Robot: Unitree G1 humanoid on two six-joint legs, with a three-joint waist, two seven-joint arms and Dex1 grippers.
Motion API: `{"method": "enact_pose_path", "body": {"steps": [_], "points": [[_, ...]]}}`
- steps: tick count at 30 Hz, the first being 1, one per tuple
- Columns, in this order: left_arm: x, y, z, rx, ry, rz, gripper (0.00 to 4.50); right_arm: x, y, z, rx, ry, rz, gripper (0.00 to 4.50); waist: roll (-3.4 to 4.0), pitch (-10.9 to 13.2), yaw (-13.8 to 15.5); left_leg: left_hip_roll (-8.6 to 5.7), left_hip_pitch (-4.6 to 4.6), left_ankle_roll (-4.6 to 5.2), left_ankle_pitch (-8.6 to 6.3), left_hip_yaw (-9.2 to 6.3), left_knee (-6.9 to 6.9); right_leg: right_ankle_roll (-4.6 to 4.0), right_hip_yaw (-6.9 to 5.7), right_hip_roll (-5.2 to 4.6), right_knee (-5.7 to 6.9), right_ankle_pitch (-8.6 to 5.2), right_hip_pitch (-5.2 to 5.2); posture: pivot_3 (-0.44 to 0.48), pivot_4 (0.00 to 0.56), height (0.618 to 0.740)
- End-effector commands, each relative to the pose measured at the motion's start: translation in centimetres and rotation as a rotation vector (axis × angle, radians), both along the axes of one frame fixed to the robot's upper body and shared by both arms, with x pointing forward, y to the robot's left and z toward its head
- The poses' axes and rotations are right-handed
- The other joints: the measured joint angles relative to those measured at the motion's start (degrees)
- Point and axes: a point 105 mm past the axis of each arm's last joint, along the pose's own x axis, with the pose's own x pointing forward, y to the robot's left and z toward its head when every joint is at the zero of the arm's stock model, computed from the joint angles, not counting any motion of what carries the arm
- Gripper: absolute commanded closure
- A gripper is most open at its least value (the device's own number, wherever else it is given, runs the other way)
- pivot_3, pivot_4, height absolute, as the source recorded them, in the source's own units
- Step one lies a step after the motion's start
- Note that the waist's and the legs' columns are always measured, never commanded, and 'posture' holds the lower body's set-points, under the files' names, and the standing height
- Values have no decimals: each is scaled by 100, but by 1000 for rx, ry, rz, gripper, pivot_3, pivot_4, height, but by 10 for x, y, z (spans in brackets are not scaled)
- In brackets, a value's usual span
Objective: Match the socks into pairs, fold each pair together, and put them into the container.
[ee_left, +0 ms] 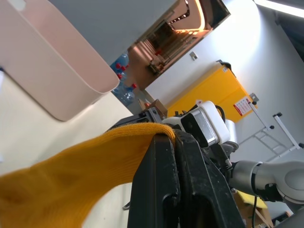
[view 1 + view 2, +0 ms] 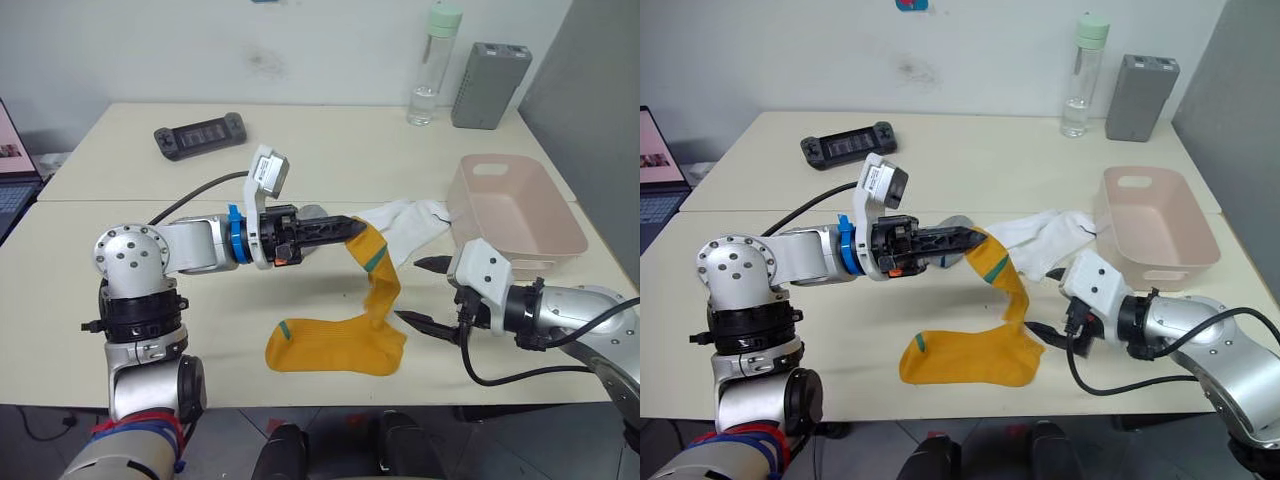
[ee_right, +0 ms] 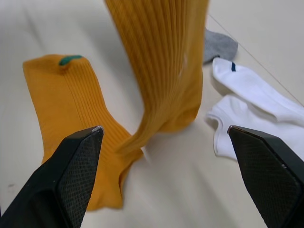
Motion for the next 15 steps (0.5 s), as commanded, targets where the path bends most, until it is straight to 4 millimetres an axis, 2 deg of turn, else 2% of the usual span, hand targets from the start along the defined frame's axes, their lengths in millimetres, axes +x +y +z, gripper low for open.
{"method": "enact_pose_path", "body": {"steps": [1,3,4,6,10,15], "points": [[6,14,-3,12,-13,44,4493,-1,0,12,-14,-73,3,0,0,0,5,0,0,0,0,0,0,6,0,0,0,-4,0,0,150,740],[13,30,-27,88,31,106,4493,0,1,12,-16,-79,3,0,1,0,-2,-1,0,0,0,3,0,11,3,-1,-1,-7,0,0,150,740],[18,45,-42,138,54,159,4493,-1,3,12,-15,-78,12,0,1,0,-6,-1,3,-1,0,5,-2,10,5,-1,-1,-6,0,0,150,740],[24,65,-60,198,74,216,4493,-2,5,12,-12,-76,25,0,2,1,-9,0,3,0,0,4,-5,7,3,0,-3,-8,-2,0,150,740],[31,95,-81,280,87,290,4493,-2,12,12,6,-74,52,0,1,2,48,0,-7,2,-1,-1,-3,4,-3,0,-8,-9,-5,0,150,740],[37,104,-89,323,65,318,4493,-1,18,13,18,-80,69,0,1,2,77,-3,-20,3,-1,-5,-2,-5,-9,-8,-23,-3,-4,0,150,740]]}}
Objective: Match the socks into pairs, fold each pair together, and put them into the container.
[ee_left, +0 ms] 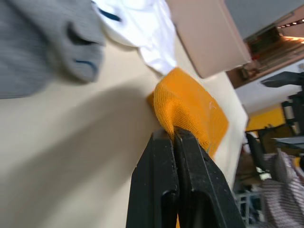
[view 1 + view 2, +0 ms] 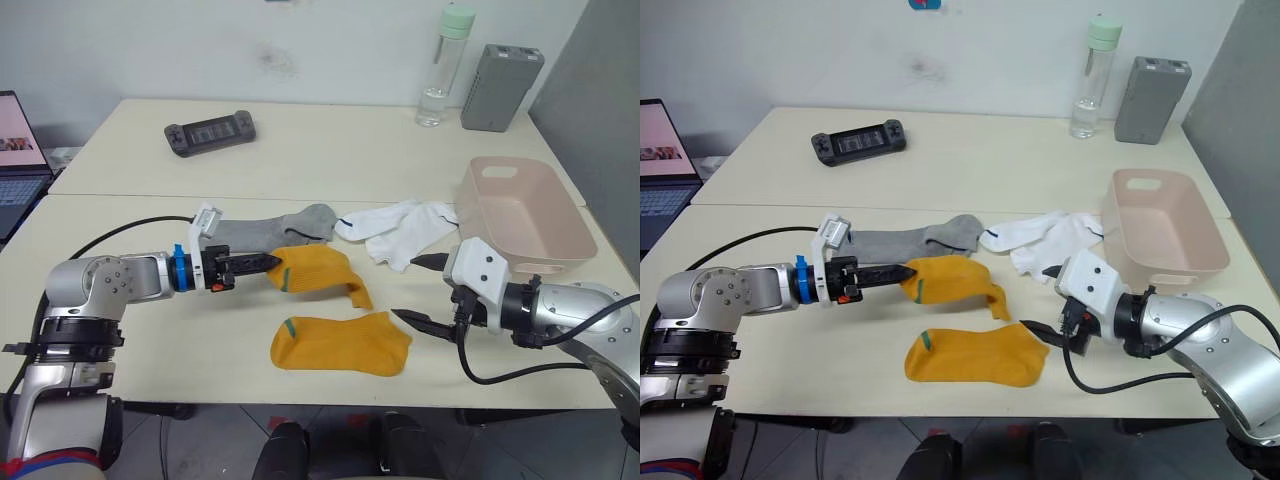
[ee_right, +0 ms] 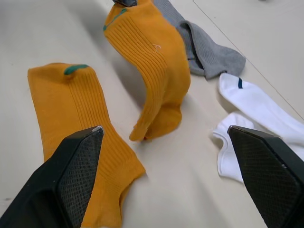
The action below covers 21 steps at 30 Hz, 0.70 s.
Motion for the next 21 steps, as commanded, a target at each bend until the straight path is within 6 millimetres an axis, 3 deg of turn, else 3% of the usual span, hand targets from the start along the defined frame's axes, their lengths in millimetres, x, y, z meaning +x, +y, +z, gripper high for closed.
{"method": "enact_pose_path", "body": {"steps": [1,10,13,21], "points": [[6,1,3,29,-58,2,4493,-1,9,10,16,-58,34,0,0,0,-15,1,-1,0,0,0,0,0,0,0,-1,0,0,0,150,740],[18,20,7,28,-41,104,4493,1,19,8,20,-70,62,0,0,0,-47,4,0,1,0,-3,0,0,-3,3,11,0,-5,0,150,740],[17,27,7,46,-37,117,3854,0,20,8,20,-69,69,0,0,0,-48,4,1,1,0,-3,0,0,-3,3,13,0,-5,0,150,740],[16,51,14,171,-168,146,1444,-1,28,8,23,-72,94,0,0,0,-46,5,0,1,0,-5,0,-1,-4,3,13,1,-6,0,150,740]]}}
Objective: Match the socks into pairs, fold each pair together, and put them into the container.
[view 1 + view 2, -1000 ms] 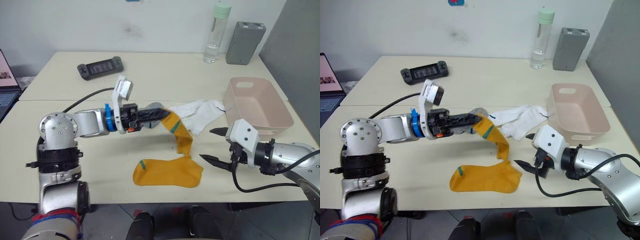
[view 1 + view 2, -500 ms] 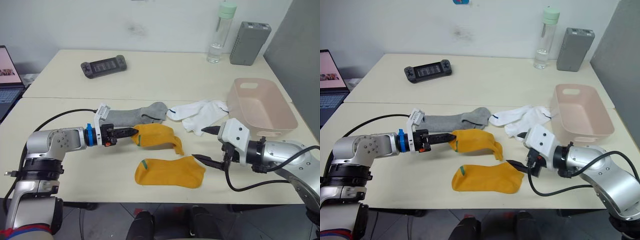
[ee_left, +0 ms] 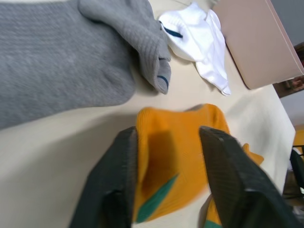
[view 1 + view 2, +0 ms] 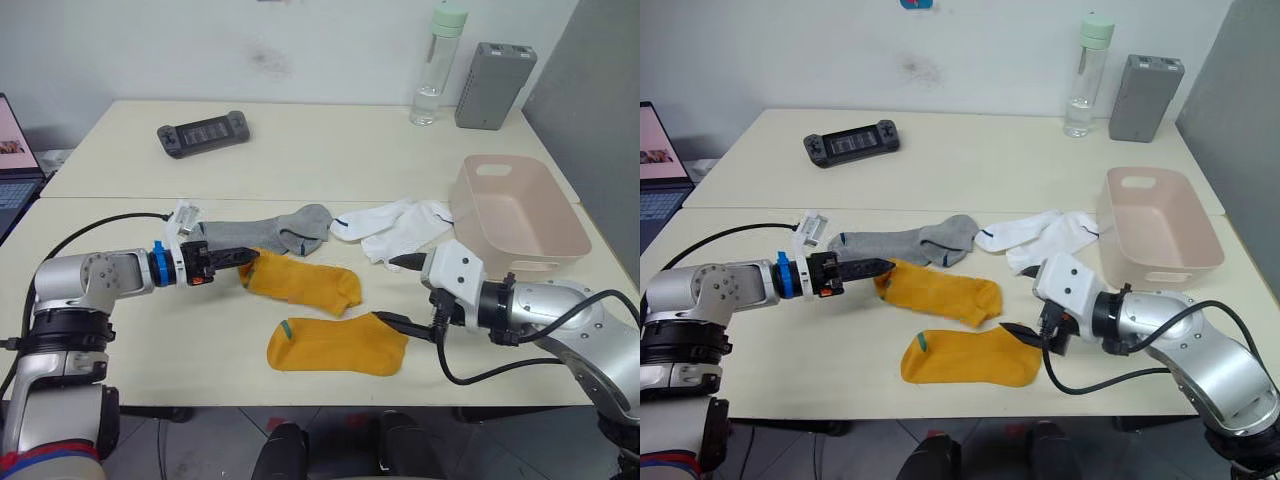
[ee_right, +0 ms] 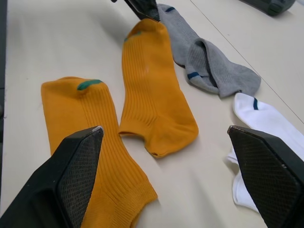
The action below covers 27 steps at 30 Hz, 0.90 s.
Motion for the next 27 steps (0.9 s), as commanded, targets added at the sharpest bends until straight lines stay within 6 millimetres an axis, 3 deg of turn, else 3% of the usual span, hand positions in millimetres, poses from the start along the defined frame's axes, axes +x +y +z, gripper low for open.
{"method": "enact_pose_path", "body": {"steps": [1,5,11,13,18,21,27], "points": [[-4,13,12,131,-138,-37,1127,-2,4,8,3,-52,18,0,0,0,-5,0,0,0,0,1,0,0,0,0,0,0,0,0,150,740],[-14,9,9,432,-365,-244,23,-2,7,6,4,-48,27,0,2,1,8,4,0,-1,0,4,-3,-2,2,-4,-1,1,-5,0,150,740],[-21,7,-5,709,-552,-522,23,-1,11,3,-4,-43,41,0,3,2,33,2,-4,0,0,7,-2,-3,3,-3,-6,0,-4,0,150,740],[-19,8,-19,851,-571,-641,23,2,14,2,-13,-49,45,0,3,2,20,2,-4,1,0,10,0,-3,3,0,-4,0,-4,0,150,740],[-5,2,-34,920,-607,-723,23,6,19,0,-22,-49,48,0,3,2,10,2,-4,4,-1,9,0,-3,2,6,0,0,-4,0,150,740],[2,2,-43,969,-607,-773,545,9,24,-2,-13,-43,38,0,4,2,28,-1,-5,4,-1,6,4,-2,0,5,3,0,-3,0,150,740],[6,-2,-50,978,-623,-811,2365,13,28,-5,-13,-41,28,0,8,-1,16,-2,17,6,1,6,5,7,2,5,24,-5,9,0,150,740]]}}
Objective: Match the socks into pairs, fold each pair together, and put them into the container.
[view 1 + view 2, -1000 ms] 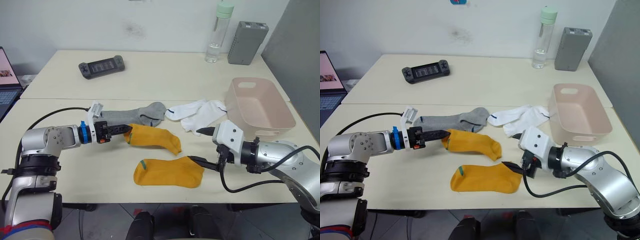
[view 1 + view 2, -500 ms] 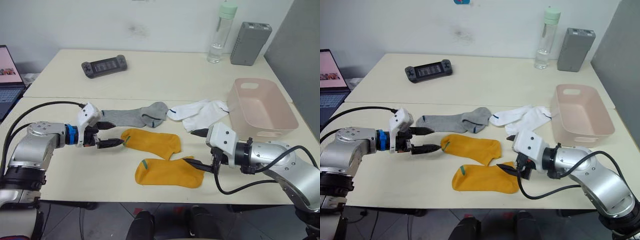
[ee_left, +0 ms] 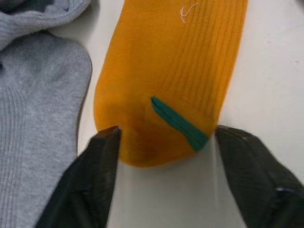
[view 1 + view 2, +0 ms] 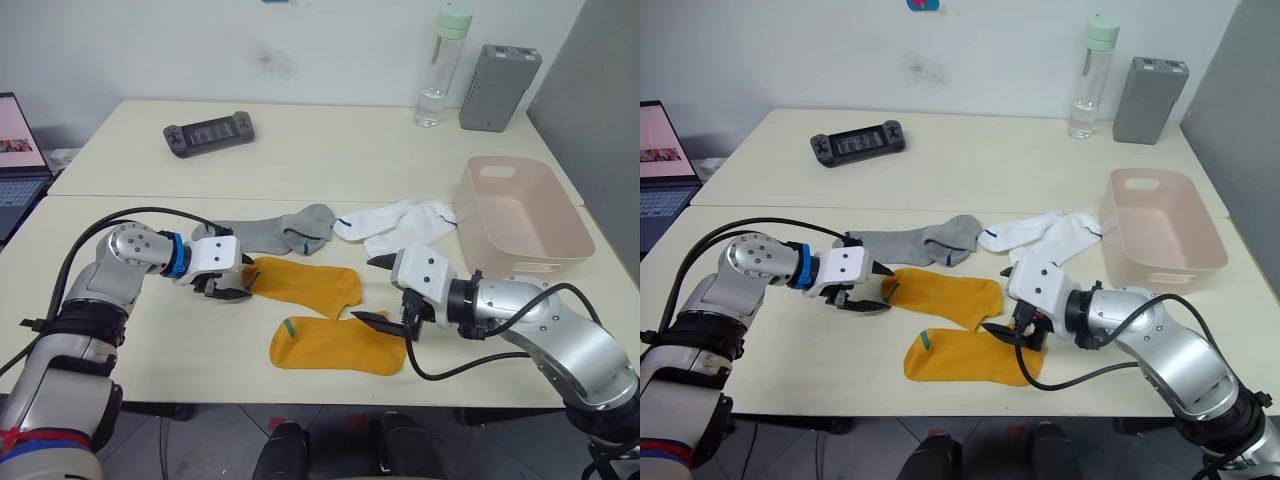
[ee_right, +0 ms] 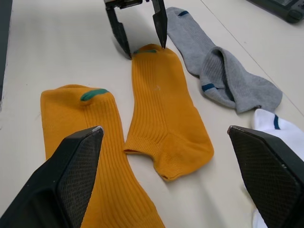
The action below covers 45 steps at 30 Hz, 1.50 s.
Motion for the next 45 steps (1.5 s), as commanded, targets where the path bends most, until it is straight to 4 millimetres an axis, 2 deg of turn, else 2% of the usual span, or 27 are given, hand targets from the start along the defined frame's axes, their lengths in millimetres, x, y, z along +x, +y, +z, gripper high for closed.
{"method": "enact_pose_path", "body": {"steps": [1,4,8,15,18,27,28,29,32,40,41,45], "points": [[-3,1,-16,41,32,-4,2581,4,5,5,-1,-40,-6,0,1,-1,-3,0,1,0,0,-1,0,10,0,0,4,-6,0,0,150,740],[-10,-4,-20,0,102,-10,3418,15,10,-7,-28,-14,-24,0,7,-4,-17,1,8,3,2,-1,0,14,0,1,10,-8,2,0,150,740],[-14,-9,-16,-95,223,69,4481,18,23,-13,-64,14,34,0,13,-6,-15,-1,7,7,5,-2,3,12,0,1,14,-7,2,0,150,740],[-10,-20,-2,-230,331,207,4481,38,39,-29,-105,59,19,0,13,-6,-19,-2,2,7,4,-4,1,-8,-1,1,12,4,-1,0,150,740],[-5,-24,6,-287,354,265,4481,38,42,-34,-103,82,23,0,13,-6,-15,-1,-1,7,4,-6,1,-9,-2,1,12,5,-4,0,150,740],[3,-36,23,-405,403,351,4481,39,30,-55,-157,105,8,0,11,-4,-56,-1,-4,7,4,-11,1,-9,-6,2,12,5,-7,0,150,740],[3,-37,25,-416,407,357,4500,40,28,-58,-160,111,1,378,11,-4,-64,-1,-4,7,4,-12,1,-9,-6,2,12,5,-7,0,150,740],[4,-38,26,-414,404,355,4500,44,25,-62,-169,118,-24,543,11,-4,-74,0,-4,7,4,-12,1,-9,-6,2,13,5,-7,0,150,740],[3,-41,26,-408,403,353,4500,52,17,-69,-195,122,-53,1604,11,-4,-92,0,-4,7,4,-11,1,-9,-6,2,13,5,-7,0,150,740],[-1,-42,27,-394,408,342,4500,51,22,-59,-134,139,-32,4300,11,-4,-129,0,-3,6,5,-11,2,-9,-5,2,15,5,-7,0,150,740],[-3,-42,27,-390,412,337,4500,51,22,-57,-119,143,-32,4486,11,-4,-132,0,-3,6,5,-11,2,-9,-4,2,14,5,-7,0,150,740],[-11,-40,30,-353,422,283,4500,44,21,-48,-78,166,-19,4486,11,-3,-149,0,-4,6,5,-11,-1,-10,-4,2,14,5,-10,0,150,740]]}}
